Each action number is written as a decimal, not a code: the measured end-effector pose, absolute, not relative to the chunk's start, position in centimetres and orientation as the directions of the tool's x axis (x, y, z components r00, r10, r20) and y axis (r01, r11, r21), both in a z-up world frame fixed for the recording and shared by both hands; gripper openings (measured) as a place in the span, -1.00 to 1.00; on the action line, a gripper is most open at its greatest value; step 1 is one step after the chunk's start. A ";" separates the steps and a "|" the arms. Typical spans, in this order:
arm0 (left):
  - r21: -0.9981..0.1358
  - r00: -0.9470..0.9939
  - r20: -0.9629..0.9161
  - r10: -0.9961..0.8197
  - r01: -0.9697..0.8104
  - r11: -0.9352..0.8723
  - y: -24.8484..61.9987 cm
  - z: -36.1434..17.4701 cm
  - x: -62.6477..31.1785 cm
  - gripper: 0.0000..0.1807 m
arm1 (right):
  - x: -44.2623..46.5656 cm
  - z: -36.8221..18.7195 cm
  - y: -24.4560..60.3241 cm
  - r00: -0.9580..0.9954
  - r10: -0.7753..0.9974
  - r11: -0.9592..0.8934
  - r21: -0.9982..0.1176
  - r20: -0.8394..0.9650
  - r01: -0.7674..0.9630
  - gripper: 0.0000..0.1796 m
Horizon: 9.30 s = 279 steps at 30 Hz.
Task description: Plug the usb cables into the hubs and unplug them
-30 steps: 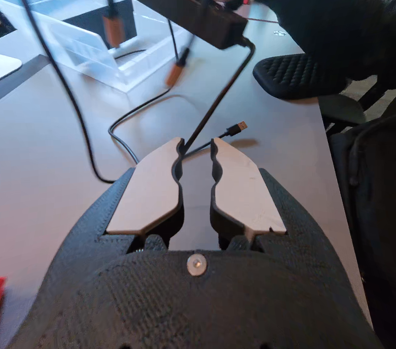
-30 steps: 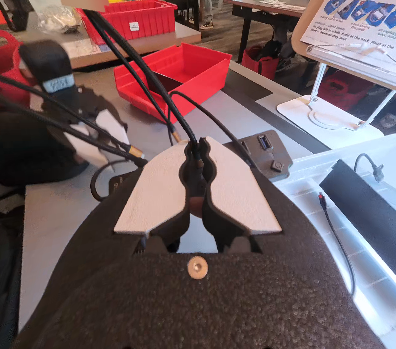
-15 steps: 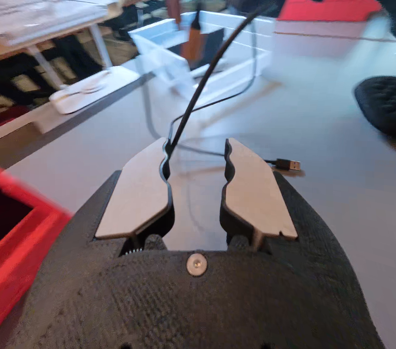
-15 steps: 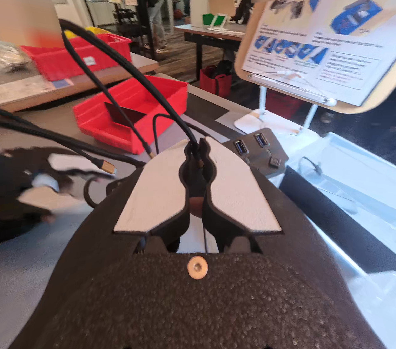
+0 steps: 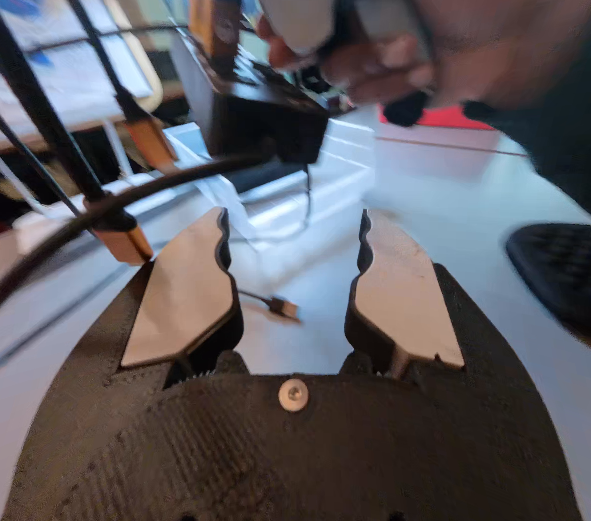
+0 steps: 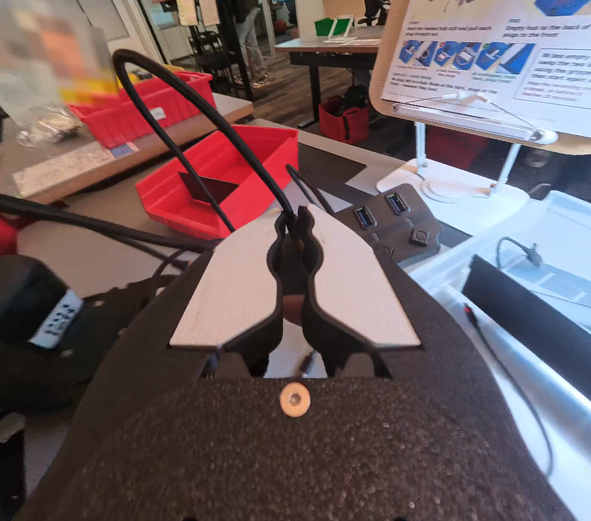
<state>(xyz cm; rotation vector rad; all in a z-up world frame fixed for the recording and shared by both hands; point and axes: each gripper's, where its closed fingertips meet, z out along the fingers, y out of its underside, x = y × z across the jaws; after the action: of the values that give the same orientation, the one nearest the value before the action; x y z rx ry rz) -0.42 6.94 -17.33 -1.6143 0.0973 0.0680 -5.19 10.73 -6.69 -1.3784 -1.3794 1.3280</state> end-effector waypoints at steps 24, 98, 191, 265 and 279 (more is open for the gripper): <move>-0.956 0.877 0.216 -0.429 0.102 -0.274 1.8 -14.6 -4.7 -0.36 | -2.4 -10.6 5.5 -0.522 0.665 0.657 -0.751 0.534 0.069 -0.74; -0.738 0.694 0.674 -0.253 0.653 -0.171 0.0 -17.2 -13.6 -0.38 | -4.6 -15.8 29.4 0.130 0.660 0.534 -0.584 0.740 0.611 -0.92; -0.952 0.932 0.287 -0.222 0.253 -0.170 -0.1 -17.3 -11.0 -0.39 | -7.2 -15.5 20.6 -0.126 0.857 0.488 -0.709 0.499 0.510 -0.51; -0.897 0.879 0.379 -0.289 0.273 -0.347 -1.8 -19.1 -9.4 -0.49 | -6.9 3.5 26.5 -0.331 0.230 0.776 0.033 0.915 0.630 -0.72; -0.911 0.926 0.268 -0.266 0.155 -0.382 -1.5 -21.0 -9.1 -0.52 | -6.7 -17.2 41.0 -0.429 0.543 0.511 0.121 0.722 0.851 -0.70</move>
<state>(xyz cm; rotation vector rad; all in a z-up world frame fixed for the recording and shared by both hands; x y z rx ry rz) -9.05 -1.45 -20.98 -1.9118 0.0810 -0.4471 -6.68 41.00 -17.22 -1.1334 -2.1311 -0.6402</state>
